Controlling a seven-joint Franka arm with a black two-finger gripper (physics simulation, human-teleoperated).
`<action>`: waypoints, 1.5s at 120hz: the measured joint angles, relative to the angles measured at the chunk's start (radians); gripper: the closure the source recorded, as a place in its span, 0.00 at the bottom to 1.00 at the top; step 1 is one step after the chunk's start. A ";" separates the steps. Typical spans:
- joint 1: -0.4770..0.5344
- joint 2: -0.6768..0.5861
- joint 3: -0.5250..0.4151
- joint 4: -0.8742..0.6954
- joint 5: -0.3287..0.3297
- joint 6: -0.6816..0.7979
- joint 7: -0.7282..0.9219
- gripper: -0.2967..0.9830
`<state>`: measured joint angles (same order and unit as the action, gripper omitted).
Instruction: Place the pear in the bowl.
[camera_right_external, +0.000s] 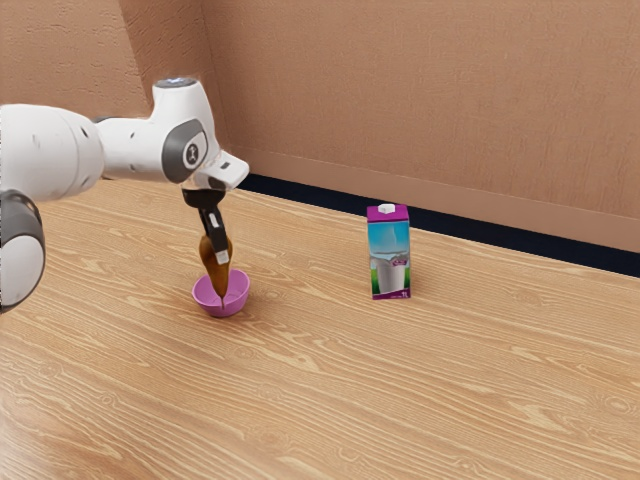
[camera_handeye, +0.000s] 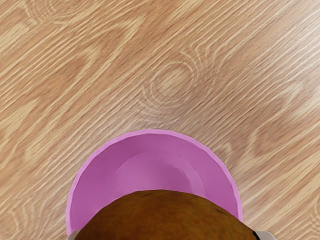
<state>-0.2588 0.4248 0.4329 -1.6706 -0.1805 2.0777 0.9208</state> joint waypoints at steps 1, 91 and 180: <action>0.000 0.001 0.000 -0.001 -0.002 0.000 0.000 0.58; 0.154 0.195 0.002 0.164 -0.516 -0.203 0.246 0.43; 0.162 0.187 0.138 0.280 -0.555 -0.273 0.454 0.24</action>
<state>-0.0966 0.6118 0.5711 -1.3901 -0.7354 1.8048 1.3747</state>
